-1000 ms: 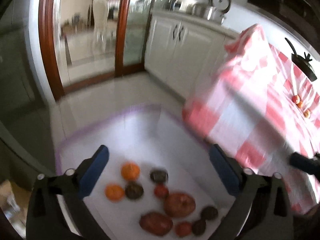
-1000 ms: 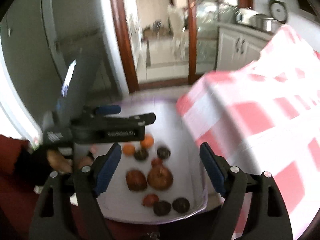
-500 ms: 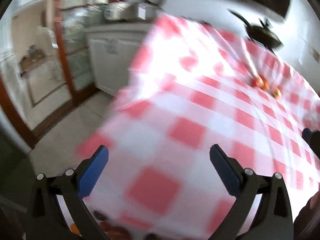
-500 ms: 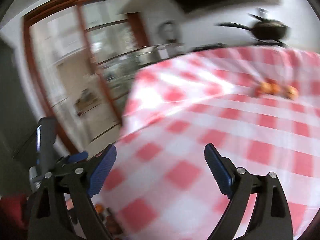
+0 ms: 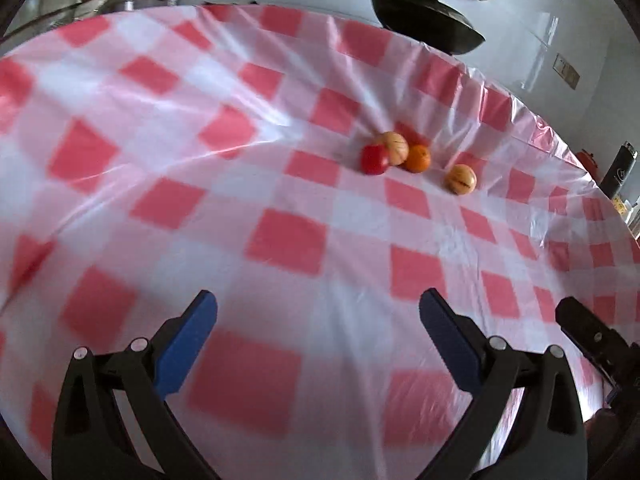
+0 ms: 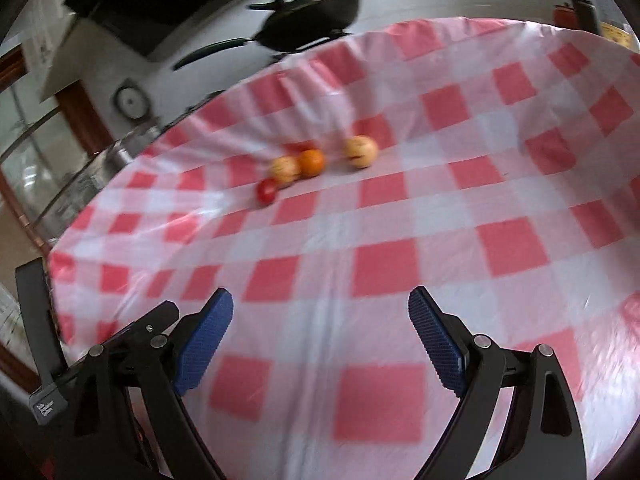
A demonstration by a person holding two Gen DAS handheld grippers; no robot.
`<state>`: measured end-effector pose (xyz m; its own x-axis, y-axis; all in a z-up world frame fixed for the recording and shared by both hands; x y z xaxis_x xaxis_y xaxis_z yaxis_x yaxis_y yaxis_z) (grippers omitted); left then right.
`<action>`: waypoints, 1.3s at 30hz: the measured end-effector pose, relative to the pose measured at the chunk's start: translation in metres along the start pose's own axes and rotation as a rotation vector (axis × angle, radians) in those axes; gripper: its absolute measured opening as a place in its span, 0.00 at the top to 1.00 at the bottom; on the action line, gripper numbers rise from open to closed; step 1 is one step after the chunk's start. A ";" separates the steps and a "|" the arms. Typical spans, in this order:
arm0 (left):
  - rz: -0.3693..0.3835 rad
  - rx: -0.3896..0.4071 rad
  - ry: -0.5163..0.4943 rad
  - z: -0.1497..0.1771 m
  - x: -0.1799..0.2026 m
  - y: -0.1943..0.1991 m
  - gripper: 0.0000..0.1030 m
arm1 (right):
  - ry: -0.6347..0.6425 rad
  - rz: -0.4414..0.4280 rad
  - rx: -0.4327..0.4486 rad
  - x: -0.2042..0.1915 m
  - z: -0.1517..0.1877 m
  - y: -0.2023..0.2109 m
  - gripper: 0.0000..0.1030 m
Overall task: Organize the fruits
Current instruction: 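Move both open tools back over the remaining fruits on the table, then grasp the yellow striped melon with the right tool while the left tool grasps the red tomato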
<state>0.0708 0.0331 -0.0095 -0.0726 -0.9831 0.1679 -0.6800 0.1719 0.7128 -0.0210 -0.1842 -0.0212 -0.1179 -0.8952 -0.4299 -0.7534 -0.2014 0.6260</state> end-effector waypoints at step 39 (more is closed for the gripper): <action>0.174 0.044 0.112 -0.025 0.006 -0.037 0.02 | 0.146 0.238 -0.146 0.001 -0.129 -0.206 0.56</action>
<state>0.1136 0.0227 -0.0180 -0.1119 -0.9251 0.3628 -0.6959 0.3336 0.6360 0.2178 -0.1946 -0.0666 -0.1776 -0.9694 -0.1693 -0.6134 -0.0254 0.7893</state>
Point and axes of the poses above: each gripper's, at about its wrist camera, not at the fingertips, and y roughly against the way its jaws point, x to its right, z to its underside, the point moved 5 cm from there along -y, roughly the way its jaws point, and after that the axes turned 5 degrees about -y, right-handed, at the moved point
